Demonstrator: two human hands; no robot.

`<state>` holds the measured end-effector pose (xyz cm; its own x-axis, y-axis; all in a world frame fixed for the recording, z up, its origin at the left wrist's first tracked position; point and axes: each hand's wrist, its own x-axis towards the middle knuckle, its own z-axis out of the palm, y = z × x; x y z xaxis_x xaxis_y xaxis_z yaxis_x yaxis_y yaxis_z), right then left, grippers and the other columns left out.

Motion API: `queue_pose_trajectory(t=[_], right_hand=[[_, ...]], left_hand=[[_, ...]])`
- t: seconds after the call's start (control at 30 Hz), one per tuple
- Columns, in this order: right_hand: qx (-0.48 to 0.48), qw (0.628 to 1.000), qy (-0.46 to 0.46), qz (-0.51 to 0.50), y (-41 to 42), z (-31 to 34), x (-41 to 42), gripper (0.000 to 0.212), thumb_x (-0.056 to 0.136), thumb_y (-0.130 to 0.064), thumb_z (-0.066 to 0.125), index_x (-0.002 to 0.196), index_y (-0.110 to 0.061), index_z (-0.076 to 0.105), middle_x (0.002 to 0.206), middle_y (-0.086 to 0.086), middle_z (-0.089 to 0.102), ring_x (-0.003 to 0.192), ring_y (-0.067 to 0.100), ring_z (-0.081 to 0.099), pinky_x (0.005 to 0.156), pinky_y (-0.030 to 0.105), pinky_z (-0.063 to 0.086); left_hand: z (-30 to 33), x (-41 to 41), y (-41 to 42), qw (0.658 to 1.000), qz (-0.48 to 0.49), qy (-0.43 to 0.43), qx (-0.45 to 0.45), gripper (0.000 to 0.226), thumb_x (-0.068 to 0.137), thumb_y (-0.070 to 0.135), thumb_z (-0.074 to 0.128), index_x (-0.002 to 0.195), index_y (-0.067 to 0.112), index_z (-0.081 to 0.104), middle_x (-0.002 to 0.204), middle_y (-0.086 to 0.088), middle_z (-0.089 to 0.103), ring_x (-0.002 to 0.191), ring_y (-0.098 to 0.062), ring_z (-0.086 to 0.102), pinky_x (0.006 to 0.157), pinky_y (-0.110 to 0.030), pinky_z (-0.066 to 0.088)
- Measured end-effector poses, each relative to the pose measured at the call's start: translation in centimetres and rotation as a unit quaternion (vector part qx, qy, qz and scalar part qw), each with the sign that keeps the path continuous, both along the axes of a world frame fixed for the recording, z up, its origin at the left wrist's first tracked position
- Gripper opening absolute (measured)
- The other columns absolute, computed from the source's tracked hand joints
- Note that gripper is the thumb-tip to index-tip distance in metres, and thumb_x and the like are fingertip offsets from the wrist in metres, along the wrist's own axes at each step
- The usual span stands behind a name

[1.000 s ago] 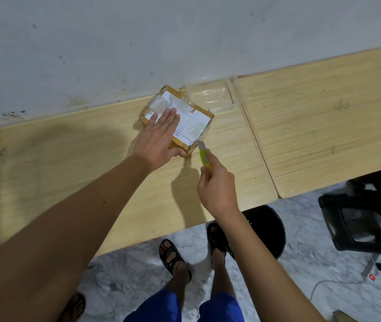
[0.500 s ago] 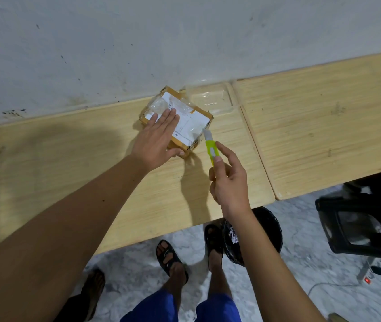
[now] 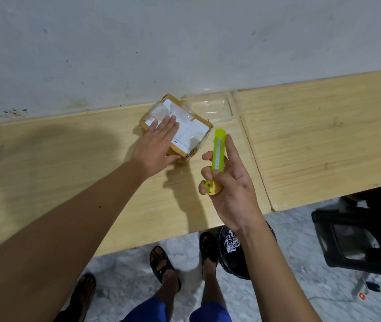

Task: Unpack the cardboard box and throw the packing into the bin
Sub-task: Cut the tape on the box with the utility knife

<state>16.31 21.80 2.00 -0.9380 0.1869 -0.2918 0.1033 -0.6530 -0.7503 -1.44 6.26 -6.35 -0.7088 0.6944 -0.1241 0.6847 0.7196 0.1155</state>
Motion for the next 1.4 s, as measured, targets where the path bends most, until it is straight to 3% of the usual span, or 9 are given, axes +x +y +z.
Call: queue_pose_trajectory(t=[0.13, 0.27, 0.37, 0.47, 0.6, 0.77, 0.97, 1.27, 1.4], right_hand=[[0.011, 1.0, -0.015, -0.005, 1.0, 0.2, -0.4, 0.073, 0.1, 0.01, 0.042, 0.158, -0.034, 0.039, 0.111, 0.009, 0.063, 0.066, 0.017, 0.049, 0.056, 0.03, 0.047], [0.239, 0.958, -0.132, -0.092, 2.9, -1.7, -1.3, 0.05, 0.095, -0.009, 0.072, 0.137, -0.033, 0.057, 0.102, 0.004, 0.06, 0.047, 0.016, 0.044, 0.043, 0.027, 0.039], [0.337, 0.909, -0.188, -0.158, 5.3, -4.2, -2.0, 0.028, 0.095, -0.019, 0.073, 0.119, -0.026, 0.061, 0.102, -0.002, 0.054, 0.046, 0.022, 0.053, 0.041, 0.03, 0.042], [0.444, 0.851, -0.21, -0.183, 8.8, -6.9, -2.8, 0.023, 0.096, -0.023, 0.071, 0.118, -0.022, 0.064, 0.097, -0.008, 0.056, 0.067, 0.023, 0.067, 0.062, 0.039, 0.056], [0.567, 0.771, -0.246, -0.154, 14.0, -10.8, -4.2, 0.031, 0.093, -0.025, 0.072, 0.123, -0.017, 0.069, 0.113, 0.008, 0.056, 0.086, 0.012, 0.054, 0.078, 0.022, 0.041], [0.613, 0.72, -0.308, -0.109, 17.4, -14.1, -4.9, 0.036, 0.093, -0.031, 0.07, 0.126, -0.017, 0.069, 0.119, 0.013, 0.059, 0.108, 0.035, 0.058, 0.096, 0.043, 0.048], [0.635, 0.691, -0.326, -0.114, 18.3, -14.9, -6.7, 0.038, 0.089, -0.035, 0.067, 0.126, -0.023, 0.069, 0.121, 0.011, 0.062, 0.11, 0.038, 0.057, 0.099, 0.045, 0.045], [0.631, 0.694, -0.325, -0.123, 18.4, -14.7, -7.3, 0.042, 0.084, -0.034, 0.07, 0.124, -0.022, 0.067, 0.12, 0.009, 0.062, 0.109, 0.037, 0.057, 0.099, 0.044, 0.043], [0.678, 0.701, -0.191, -0.112, 16.6, -13.1, -8.8, 0.041, 0.086, -0.037, 0.066, 0.124, -0.021, 0.069, 0.117, 0.006, 0.064, 0.111, 0.034, 0.054, 0.095, 0.036, 0.036]], left_hand=[[0.1, 0.0, 0.1, 1.0, 0.001, -0.01, 0.001, 0.1, 0.099, 0.06, 0.058, 0.168, 0.008, 0.006, 0.178, -0.007, -0.002, 0.165, -0.02, -0.004, 0.134, -0.04, -0.005], [-0.5, -0.1, -0.1, 0.999, -0.002, -0.01, 0.036, 0.107, 0.093, 0.068, 0.057, 0.167, 0.006, 0.013, 0.177, -0.01, 0.005, 0.165, -0.021, 0.001, 0.135, -0.043, 0.001], [-1.5, 0.0, -0.8, 0.991, -0.017, 0.053, 0.124, 0.103, 0.092, 0.071, 0.052, 0.162, -0.001, 0.031, 0.172, -0.017, 0.026, 0.162, -0.028, 0.023, 0.132, -0.053, 0.019], [-2.6, 0.2, -1.2, 0.972, -0.041, 0.127, 0.191, 0.101, 0.094, 0.072, 0.058, 0.156, -0.006, 0.042, 0.166, -0.021, 0.038, 0.157, -0.034, 0.036, 0.128, -0.057, 0.03], [-2.7, 0.6, -0.2, 0.967, -0.017, 0.146, 0.207, 0.108, 0.087, 0.078, 0.062, 0.15, -0.009, 0.049, 0.162, -0.024, 0.044, 0.154, -0.036, 0.041, 0.126, -0.057, 0.032], [-2.5, 1.2, 1.2, 0.977, 0.052, 0.108, 0.176, 0.112, 0.081, 0.082, 0.058, 0.15, -0.006, 0.05, 0.163, -0.018, 0.045, 0.156, -0.029, 0.038, 0.128, -0.055, 0.027], [-2.0, 1.3, 1.5, 0.98, 0.09, 0.056, 0.17, 0.115, 0.074, 0.078, 0.069, 0.154, 0.0, 0.044, 0.168, -0.013, 0.039, 0.16, -0.024, 0.03, 0.132, -0.05, 0.02], [-2.1, 1.6, 1.8, 0.978, 0.101, 0.061, 0.171, 0.11, 0.074, 0.072, 0.077, 0.152, 0.001, 0.047, 0.167, -0.012, 0.041, 0.16, -0.023, 0.031, 0.132, -0.049, 0.02], [-1.5, 1.6, 1.7, 0.981, 0.09, 0.06, 0.161, 0.11, 0.075, 0.073, 0.078, 0.151, 0.0, 0.049, 0.166, -0.014, 0.042, 0.158, -0.025, 0.034, 0.131, -0.051, 0.023]])
